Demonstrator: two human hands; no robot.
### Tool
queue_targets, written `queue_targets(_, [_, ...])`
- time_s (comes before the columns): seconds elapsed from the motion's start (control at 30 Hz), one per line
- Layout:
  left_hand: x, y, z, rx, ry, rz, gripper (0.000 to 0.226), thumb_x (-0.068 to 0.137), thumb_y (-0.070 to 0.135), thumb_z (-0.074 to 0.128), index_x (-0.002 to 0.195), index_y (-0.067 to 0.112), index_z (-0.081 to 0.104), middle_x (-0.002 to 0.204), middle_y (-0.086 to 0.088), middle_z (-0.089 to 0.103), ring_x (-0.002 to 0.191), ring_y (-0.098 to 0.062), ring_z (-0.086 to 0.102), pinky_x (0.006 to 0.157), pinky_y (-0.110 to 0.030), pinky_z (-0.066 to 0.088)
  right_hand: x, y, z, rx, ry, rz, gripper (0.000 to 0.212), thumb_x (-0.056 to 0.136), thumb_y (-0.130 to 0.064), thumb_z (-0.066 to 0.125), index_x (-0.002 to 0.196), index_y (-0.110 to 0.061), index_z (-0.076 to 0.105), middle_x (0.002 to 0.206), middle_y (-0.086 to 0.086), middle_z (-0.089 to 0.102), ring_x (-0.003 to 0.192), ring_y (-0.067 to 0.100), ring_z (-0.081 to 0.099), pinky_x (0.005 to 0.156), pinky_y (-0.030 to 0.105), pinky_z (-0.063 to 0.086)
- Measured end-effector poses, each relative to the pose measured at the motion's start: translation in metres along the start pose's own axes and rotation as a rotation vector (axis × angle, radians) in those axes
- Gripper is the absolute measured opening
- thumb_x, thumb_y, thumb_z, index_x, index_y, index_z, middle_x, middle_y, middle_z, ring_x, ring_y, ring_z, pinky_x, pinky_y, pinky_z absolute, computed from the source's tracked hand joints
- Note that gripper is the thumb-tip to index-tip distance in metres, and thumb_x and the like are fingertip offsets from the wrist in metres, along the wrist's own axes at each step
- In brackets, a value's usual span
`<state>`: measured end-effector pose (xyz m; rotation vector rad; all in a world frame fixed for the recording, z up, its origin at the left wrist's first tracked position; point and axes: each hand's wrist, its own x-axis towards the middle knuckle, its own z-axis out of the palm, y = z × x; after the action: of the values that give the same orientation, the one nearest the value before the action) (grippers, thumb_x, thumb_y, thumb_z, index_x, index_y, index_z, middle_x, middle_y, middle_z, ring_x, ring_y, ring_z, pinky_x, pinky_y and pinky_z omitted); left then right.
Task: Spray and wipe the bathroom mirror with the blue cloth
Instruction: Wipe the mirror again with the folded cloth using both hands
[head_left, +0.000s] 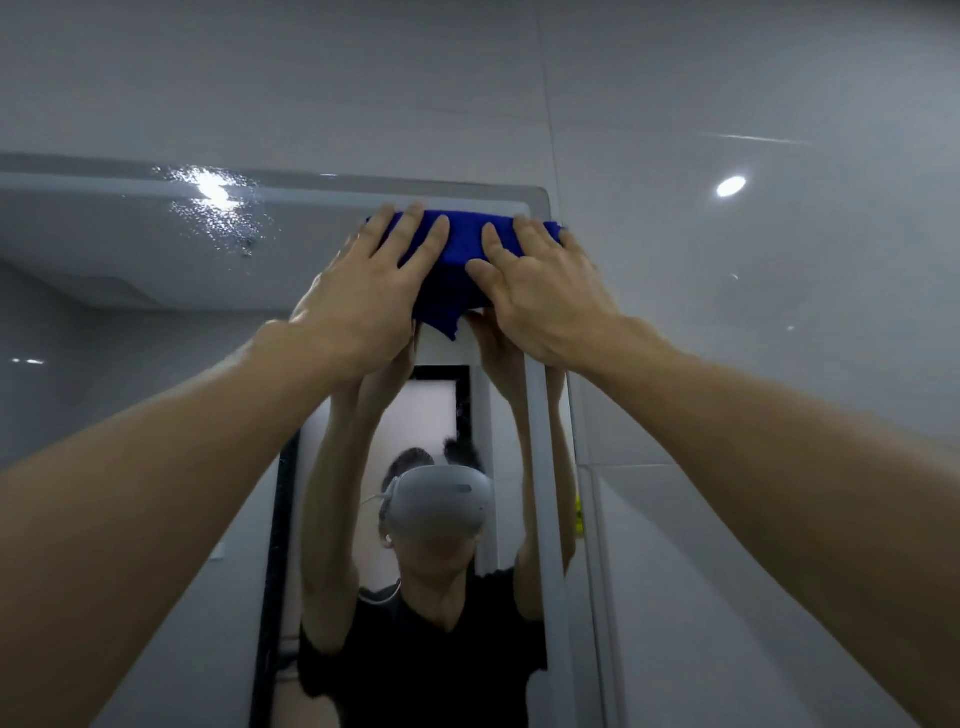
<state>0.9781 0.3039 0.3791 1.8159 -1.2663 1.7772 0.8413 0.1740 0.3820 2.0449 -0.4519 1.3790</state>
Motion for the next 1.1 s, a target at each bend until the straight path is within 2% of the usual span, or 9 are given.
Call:
queue_targets(0.07, [-0.013,0.005,0.0,-0.013,0.002,0.005,0.073,0.099,0.019,0.047,0.157,0.02,0.002,0.165,-0.007,0.0,0.151,-0.029,-0.002,0.121,-0.045,0.009,-0.009,-0.004,-0.002,0.007,-0.016,-0.01,0.053,0.107,-0.04,0.032,0.154,-0.015,0.031,0.161,0.019,0.026,0.15,0.034,0.021,0.121,0.049,0.023])
queue_targets(0.17, [-0.035,0.012,-0.001,-0.038,0.01,0.039,0.069,0.098,0.019,0.049,0.156,0.019,0.012,0.164,-0.009,0.01,0.151,-0.029,0.007,0.121,-0.044,0.013,-0.03,-0.009,-0.007,0.039,-0.023,0.021,0.053,0.107,-0.039,0.036,0.154,-0.014,0.031,0.158,0.016,0.032,0.145,0.031,0.031,0.118,0.043,0.025])
queue_targets(0.3, [-0.068,0.022,-0.005,-0.056,-0.016,0.073,0.061,0.099,0.028,0.047,0.154,0.019,0.023,0.162,-0.009,0.021,0.148,-0.028,0.019,0.118,-0.045,0.02,-0.065,-0.014,-0.009,-0.032,-0.059,-0.019,0.051,0.106,-0.045,0.033,0.15,-0.02,0.039,0.154,0.012,0.04,0.139,0.031,0.036,0.112,0.045,0.029])
queue_targets(0.4, [-0.096,0.031,-0.006,-0.067,-0.035,0.089,0.055,0.1,0.035,0.041,0.151,0.018,0.032,0.158,-0.011,0.031,0.142,-0.031,0.029,0.114,-0.048,0.027,-0.094,-0.019,-0.01,0.023,-0.104,-0.046,0.05,0.106,-0.044,0.033,0.147,-0.018,0.045,0.151,0.014,0.042,0.138,0.032,0.036,0.112,0.046,0.03])
queue_targets(0.53, [-0.136,0.046,-0.003,0.005,-0.098,0.155,0.057,0.094,0.024,0.06,0.146,0.013,0.041,0.149,-0.017,0.041,0.131,-0.036,0.041,0.105,-0.051,0.038,-0.134,-0.029,-0.007,0.033,-0.171,-0.088,0.049,0.104,-0.042,0.041,0.144,-0.014,0.049,0.15,0.015,0.042,0.137,0.032,0.036,0.111,0.045,0.032])
queue_targets(0.63, [-0.167,0.059,-0.002,-0.02,-0.132,0.152,0.058,0.086,0.019,0.07,0.139,0.013,0.049,0.142,-0.018,0.048,0.121,-0.038,0.049,0.097,-0.052,0.044,-0.162,-0.035,-0.002,0.101,-0.219,-0.106,0.046,0.101,-0.028,0.056,0.142,-0.009,0.049,0.151,0.018,0.038,0.139,0.034,0.034,0.11,0.046,0.04])
queue_targets(0.77, [-0.204,0.076,-0.007,-0.148,-0.196,0.14,0.052,0.078,0.016,0.072,0.127,0.015,0.054,0.139,-0.015,0.049,0.118,-0.038,0.048,0.096,-0.052,0.043,-0.204,-0.044,0.009,0.19,-0.27,-0.087,0.039,0.095,-0.019,0.064,0.129,-0.006,0.051,0.151,0.018,0.036,0.137,0.035,0.034,0.098,0.046,0.051])
queue_targets(0.9, [-0.244,0.095,-0.006,-0.238,-0.287,0.103,0.05,0.073,0.019,0.074,0.118,0.018,0.053,0.136,-0.013,0.047,0.12,-0.034,0.045,0.095,-0.047,0.042,-0.253,-0.06,0.026,0.256,-0.269,-0.104,0.038,0.081,-0.01,0.078,0.113,-0.001,0.059,0.14,0.024,0.048,0.124,0.043,0.045,0.086,0.049,0.057])
queue_targets(1.1, [-0.314,0.116,0.002,-0.304,-0.408,0.092,0.065,0.067,0.019,0.081,0.124,0.021,0.05,0.135,-0.011,0.048,0.117,-0.035,0.048,0.093,-0.049,0.045,-0.324,-0.082,0.047,0.305,-0.327,-0.12,0.043,0.08,-0.014,0.078,0.113,-0.009,0.051,0.146,0.015,0.043,0.121,0.04,0.044,0.082,0.044,0.058])
